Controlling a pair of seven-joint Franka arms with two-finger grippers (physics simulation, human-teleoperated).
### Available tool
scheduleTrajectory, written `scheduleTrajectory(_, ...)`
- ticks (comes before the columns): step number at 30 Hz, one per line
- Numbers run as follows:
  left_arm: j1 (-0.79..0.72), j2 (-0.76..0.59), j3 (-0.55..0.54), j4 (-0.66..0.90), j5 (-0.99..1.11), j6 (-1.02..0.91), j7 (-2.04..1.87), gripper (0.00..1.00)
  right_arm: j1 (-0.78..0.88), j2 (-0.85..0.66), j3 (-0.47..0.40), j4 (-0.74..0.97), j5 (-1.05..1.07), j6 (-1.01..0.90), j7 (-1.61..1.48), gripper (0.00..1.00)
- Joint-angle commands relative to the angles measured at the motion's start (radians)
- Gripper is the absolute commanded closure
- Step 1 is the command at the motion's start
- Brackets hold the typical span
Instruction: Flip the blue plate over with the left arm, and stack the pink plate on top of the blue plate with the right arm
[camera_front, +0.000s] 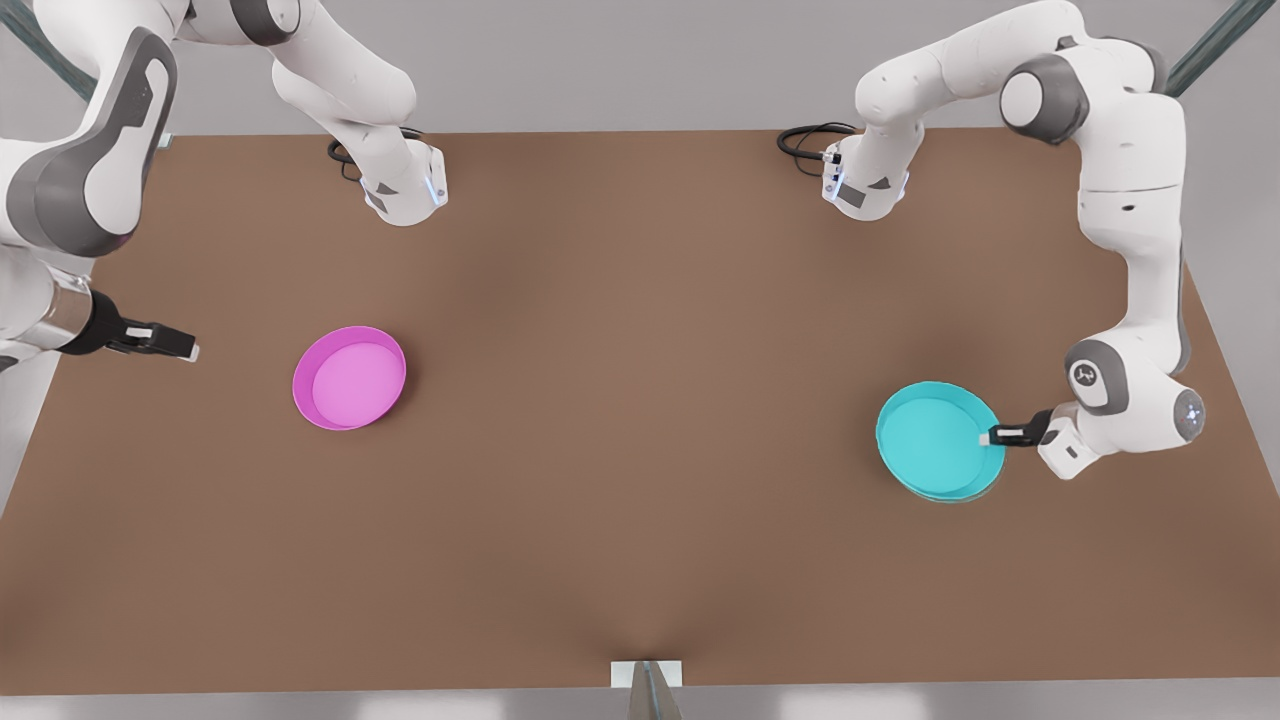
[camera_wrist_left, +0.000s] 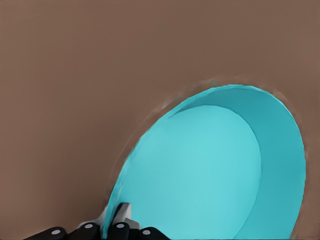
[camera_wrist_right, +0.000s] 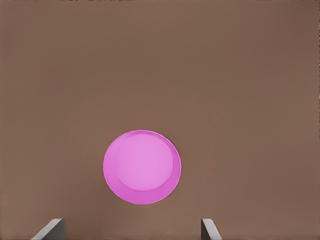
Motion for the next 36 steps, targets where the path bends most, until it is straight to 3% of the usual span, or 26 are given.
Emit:
scheduleTrajectory(1,-0.005,-0.003,0.002,0.000,-0.098,-0.004,0.005,0.79,0.000,0.000,0.000,0.000,0.000,0.000,0.000,0.00)
scheduleTrajectory(5,-0.098,-0.029,0.003,0.002,-0.028,-0.001,-0.007,0.79,0.000,0.000,0.000,0.001,0.000,0.000,0.000,0.00)
scheduleTrajectory(18,-0.339,-0.095,0.005,0.012,0.520,-0.048,-0.230,0.79,0.000,0.000,0.000,0.000,0.000,0.000,0.000,0.00)
scheduleTrajectory(24,-0.503,-0.114,-0.001,0.012,0.799,-0.212,-0.480,0.79,0.000,0.000,0.000,0.001,0.000,0.000,0.000,0.00)
scheduleTrajectory(36,-0.822,-0.103,0.005,0.040,1.025,-0.550,-0.747,0.79,-0.001,0.001,-0.001,0.003,0.000,0.002,0.000,0.00)
